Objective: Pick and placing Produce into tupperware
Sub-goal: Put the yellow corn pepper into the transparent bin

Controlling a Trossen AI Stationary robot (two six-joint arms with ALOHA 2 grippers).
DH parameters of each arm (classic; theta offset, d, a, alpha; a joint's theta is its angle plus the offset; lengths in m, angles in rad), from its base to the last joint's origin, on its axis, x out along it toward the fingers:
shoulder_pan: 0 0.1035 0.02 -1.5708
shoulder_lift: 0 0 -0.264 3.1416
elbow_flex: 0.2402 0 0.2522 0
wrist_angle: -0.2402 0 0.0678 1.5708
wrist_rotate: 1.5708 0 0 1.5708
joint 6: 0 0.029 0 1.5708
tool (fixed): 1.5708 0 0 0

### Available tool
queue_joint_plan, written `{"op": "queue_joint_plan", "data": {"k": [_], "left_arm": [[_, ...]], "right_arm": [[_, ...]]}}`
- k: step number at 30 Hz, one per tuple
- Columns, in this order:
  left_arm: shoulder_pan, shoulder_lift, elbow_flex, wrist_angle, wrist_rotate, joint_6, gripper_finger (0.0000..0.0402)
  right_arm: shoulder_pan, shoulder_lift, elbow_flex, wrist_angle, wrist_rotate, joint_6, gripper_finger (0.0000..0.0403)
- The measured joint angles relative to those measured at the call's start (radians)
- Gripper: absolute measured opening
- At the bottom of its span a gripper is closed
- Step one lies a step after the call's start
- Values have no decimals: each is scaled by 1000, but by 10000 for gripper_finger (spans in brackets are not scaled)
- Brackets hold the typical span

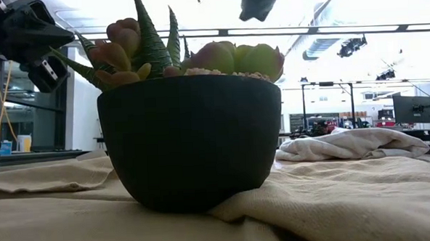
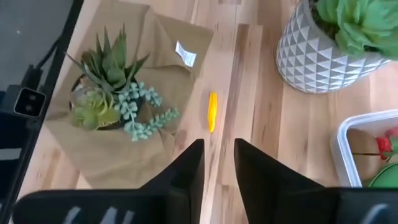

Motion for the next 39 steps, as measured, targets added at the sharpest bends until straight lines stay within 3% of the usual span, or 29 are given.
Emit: {"op": "queue_joint_plan", "data": {"k": [12,25,33,39], "left_arm": [[0,0,0,0,0,0,1],[0,0,0,0,0,0,1],[0,0,0,0,0,0,1],[0,0,0,0,0,0,1]], "right_arm": [[2,120,5,-24,-22,-53,74],[13,387,289,-143,-24,-39,75],[17,491,320,-163,-24,-40,76],[20,549,320,-120,-8,-37,105]]}}
